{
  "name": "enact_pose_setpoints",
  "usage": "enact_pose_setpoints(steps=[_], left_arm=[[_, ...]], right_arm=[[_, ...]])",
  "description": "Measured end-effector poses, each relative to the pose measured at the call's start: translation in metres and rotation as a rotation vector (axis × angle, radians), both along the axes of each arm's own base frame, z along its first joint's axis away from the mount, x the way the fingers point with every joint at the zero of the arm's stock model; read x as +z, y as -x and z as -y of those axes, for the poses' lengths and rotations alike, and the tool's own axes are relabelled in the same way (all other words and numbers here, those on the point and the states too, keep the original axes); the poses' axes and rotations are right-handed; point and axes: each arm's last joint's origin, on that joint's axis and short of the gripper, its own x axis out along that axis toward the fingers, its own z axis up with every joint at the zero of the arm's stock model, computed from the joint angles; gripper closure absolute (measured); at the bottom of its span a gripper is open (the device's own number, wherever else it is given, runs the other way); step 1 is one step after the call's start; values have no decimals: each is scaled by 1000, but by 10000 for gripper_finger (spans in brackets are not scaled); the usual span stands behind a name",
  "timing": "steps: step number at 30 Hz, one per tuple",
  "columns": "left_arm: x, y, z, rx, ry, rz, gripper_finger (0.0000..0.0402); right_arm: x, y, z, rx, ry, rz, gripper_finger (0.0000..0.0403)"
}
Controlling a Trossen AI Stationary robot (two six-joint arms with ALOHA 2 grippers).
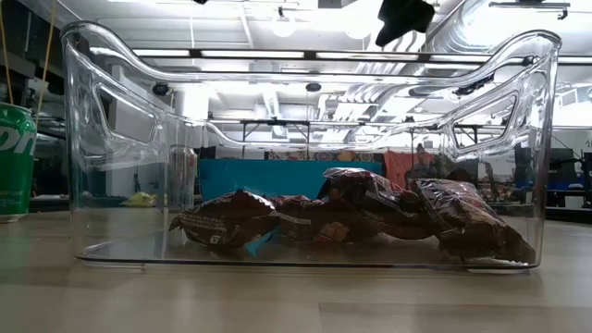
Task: Sort candy
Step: Put the brown candy into the transparent bin
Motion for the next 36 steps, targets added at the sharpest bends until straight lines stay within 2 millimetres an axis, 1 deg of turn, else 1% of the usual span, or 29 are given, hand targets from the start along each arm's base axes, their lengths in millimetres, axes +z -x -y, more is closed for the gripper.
enact_pose_setpoints(steps=[2, 5, 7, 10, 14, 21, 24, 27, 31, 36], left_arm=[[-1, -7, 9, -47, -30, -116, 190], [-4, -11, 28, -150, -33, -313, 190], [-8, -6, 41, -212, -11, -452, 190], [-14, 5, 61, -267, 8, -599, 190], [-22, 25, 86, -289, 59, -736, 190], [-33, 55, 130, -282, 167, -883, 190], [-43, 71, 145, -260, 192, -965, 190], [-58, 87, 158, -235, 179, -1026, 190], [-77, 103, 167, -191, 160, -1087, 190], [-93, 112, 169, -179, 118, -1131, 190]], right_arm=[[1, 1, 4, -14, 3, -5, 182], [0, 1, 7, -20, 9, -15, 182], [0, 1, 9, -23, 17, -13, 182], [-1, 1, 12, -42, 34, -16, 182], [-1, 0, 17, -48, 52, -16, 182], [-1, 0, 25, -70, 55, -19, 182], [-2, 0, 26, -79, 52, -24, 182], [-2, 0, 26, -75, 56, -25, 182], [-2, 0, 26, -75, 55, -25, 182], [-2, 0, 26, -75, 55, -26, 182]])
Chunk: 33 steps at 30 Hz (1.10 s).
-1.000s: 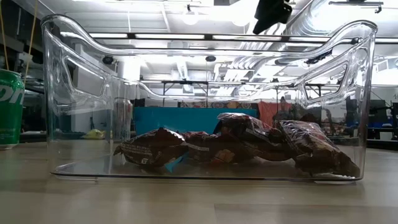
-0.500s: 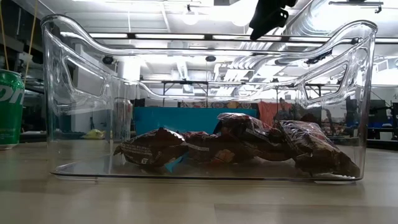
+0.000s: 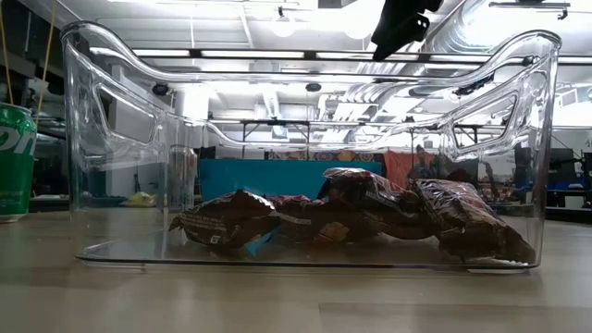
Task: Sort candy
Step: Put the brown candy into the transparent bin
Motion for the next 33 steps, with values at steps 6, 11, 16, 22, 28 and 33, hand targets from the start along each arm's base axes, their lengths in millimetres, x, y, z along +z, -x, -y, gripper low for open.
enact_pose_setpoints(steps=[6, 11, 16, 22, 28, 33], left_arm=[[-12, 8, 4, -15, -32, -25, 190], [-34, 16, 16, -34, -49, -55, 190], [-64, 18, 24, 41, -157, -118, 190], [-99, 18, 28, 119, -152, -211, 190], [-120, 26, 14, 225, -126, -264, 190], [-129, 27, 13, 217, -46, -232, 190]], right_arm=[[-1, 1, 0, -7, -5, -8, 182], [-1, 1, 0, -7, -5, -9, 182], [-1, 1, 0, -8, -6, -9, 182], [-1, 1, 0, -7, -4, -10, 182], [-1, 1, 1, -15, 5, -8, 182], [-1, 1, 1, -15, 6, -8, 182]])
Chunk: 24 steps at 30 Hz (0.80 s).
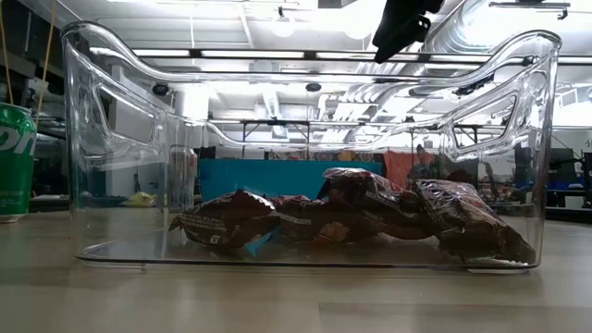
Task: Sort candy
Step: Put the brown candy into the transparent bin
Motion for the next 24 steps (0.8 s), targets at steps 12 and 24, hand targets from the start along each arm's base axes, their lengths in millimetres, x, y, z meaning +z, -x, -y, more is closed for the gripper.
enact_pose_setpoints(steps=[12, 24], left_arm=[[-21, 2, -11, 29, 21, -3, 205], [31, -7, -16, -9, 317, 270, 384]], right_arm=[[0, 0, 1, -15, 19, 2, 182], [0, 0, 0, 8, 18, -7, 182]])
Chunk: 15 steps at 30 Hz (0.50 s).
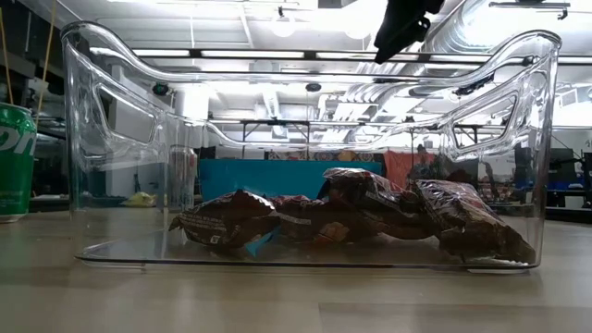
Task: Sort candy
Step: Put the brown candy into the transparent bin
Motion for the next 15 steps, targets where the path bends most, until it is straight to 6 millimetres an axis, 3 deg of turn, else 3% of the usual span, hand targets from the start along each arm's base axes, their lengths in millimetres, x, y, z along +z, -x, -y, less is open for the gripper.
enact_pose_setpoints(steps=[5, 9, 12, 15], left_arm=[[60, -16, -29, 114, 50, 407, 399], [99, -38, -62, 218, -87, 697, 401], [119, -59, -83, 203, -235, 826, 401], [127, -84, -98, 148, -344, 882, 401]], right_arm=[[7, 15, -1, 93, -53, -43, 182], [19, 28, 0, 38, -97, 10, 182], [29, 38, 1, 0, -130, 63, 182], [35, 44, 1, -28, -158, 91, 182]])
